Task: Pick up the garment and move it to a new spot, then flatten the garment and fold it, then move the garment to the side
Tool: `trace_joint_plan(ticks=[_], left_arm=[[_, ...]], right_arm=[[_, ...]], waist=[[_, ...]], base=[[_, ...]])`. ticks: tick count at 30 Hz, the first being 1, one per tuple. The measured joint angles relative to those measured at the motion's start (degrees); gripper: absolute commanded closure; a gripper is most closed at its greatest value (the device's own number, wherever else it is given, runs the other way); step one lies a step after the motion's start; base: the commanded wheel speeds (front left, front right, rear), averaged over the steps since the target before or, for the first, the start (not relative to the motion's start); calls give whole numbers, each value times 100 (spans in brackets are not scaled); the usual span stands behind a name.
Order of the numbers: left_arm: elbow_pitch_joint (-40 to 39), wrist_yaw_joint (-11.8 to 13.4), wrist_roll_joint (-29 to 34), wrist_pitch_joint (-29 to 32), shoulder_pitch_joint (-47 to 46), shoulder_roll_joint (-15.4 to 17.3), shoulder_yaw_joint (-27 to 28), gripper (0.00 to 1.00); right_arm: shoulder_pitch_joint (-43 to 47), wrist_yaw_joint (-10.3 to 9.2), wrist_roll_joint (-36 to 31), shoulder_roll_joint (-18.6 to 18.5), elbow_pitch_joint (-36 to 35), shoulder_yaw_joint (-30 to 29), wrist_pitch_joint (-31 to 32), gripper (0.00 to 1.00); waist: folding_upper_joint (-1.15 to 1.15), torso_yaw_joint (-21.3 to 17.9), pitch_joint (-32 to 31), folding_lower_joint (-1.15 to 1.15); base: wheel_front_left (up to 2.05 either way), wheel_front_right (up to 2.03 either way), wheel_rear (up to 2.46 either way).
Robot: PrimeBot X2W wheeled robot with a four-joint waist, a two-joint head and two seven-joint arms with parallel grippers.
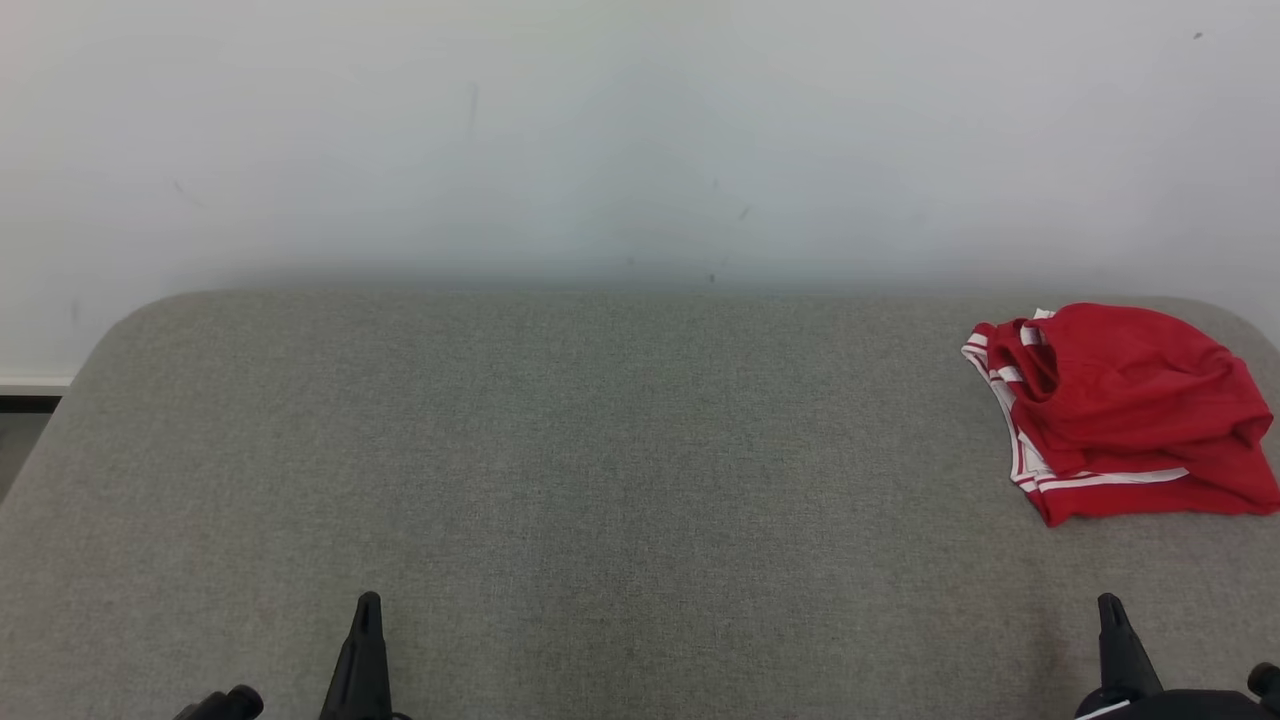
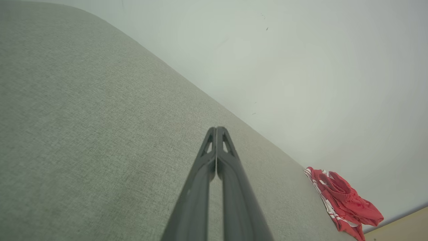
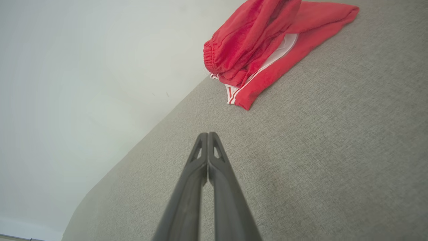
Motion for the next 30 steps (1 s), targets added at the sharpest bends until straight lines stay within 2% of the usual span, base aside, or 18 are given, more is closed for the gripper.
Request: trace_joint_plan(ticks=[11, 30], left_arm=[[100, 1, -928, 54, -221, 0, -164, 100], [207, 1, -2178, 140, -510, 1, -392, 100]], right_arm=[[-184, -1, 788, -1, 83, -259, 375, 100], [-454, -1, 1901, -5, 137, -612, 887, 100]], waist=[[0, -21, 36, 0], [0, -56, 95, 0]], base=[[0, 0, 0], [0, 0, 0]])
